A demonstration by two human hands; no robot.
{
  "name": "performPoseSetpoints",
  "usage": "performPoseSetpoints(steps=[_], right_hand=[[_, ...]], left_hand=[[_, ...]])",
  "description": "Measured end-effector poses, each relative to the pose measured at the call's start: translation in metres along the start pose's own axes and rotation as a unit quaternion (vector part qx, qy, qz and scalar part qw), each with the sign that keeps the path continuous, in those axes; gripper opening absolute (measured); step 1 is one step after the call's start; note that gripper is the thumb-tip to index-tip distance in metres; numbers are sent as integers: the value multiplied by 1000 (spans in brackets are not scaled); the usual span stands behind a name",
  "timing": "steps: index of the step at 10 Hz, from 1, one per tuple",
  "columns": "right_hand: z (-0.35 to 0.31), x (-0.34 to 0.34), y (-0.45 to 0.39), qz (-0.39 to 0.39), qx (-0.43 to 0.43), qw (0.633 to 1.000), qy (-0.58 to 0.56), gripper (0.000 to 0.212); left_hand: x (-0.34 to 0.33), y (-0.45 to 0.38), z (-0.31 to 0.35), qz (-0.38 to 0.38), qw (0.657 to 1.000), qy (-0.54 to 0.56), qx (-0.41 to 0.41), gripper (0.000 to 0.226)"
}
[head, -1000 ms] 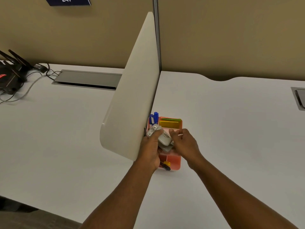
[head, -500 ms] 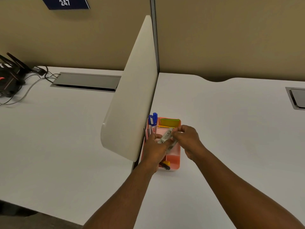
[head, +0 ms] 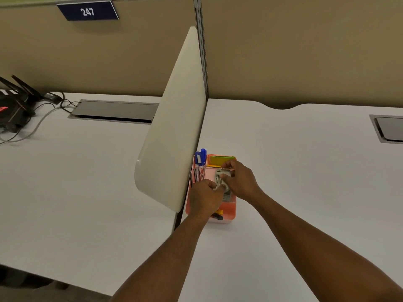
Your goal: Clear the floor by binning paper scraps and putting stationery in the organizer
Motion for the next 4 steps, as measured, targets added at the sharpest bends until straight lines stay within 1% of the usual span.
performPoseSetpoints(steps=[1,2,3,4], right_hand=[[1,2,9,25,11,1000,9,30],[4,7,26,57,2,998,9,32],[12,12,48,108,8,994,29,29],[19,16,72,149,2,988,23,22]], left_hand=[[4,7,-1,-7,1000,6,5,19],[9,17,-5,-4,1000,-3,-5,17],[15,33,-8,-1,999,25,-22,16],[18,48,-10,-12,999,38,-36,12]])
Point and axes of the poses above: each hand's wrist, its own y-axis away from the middle knuckle, its own x-axis out of the back of the hand, z = x × y, the point moved 1 cm from there along -y, towards the middle knuckle, and after that the axes turned 1 degree about x, right-handed, at the moved point
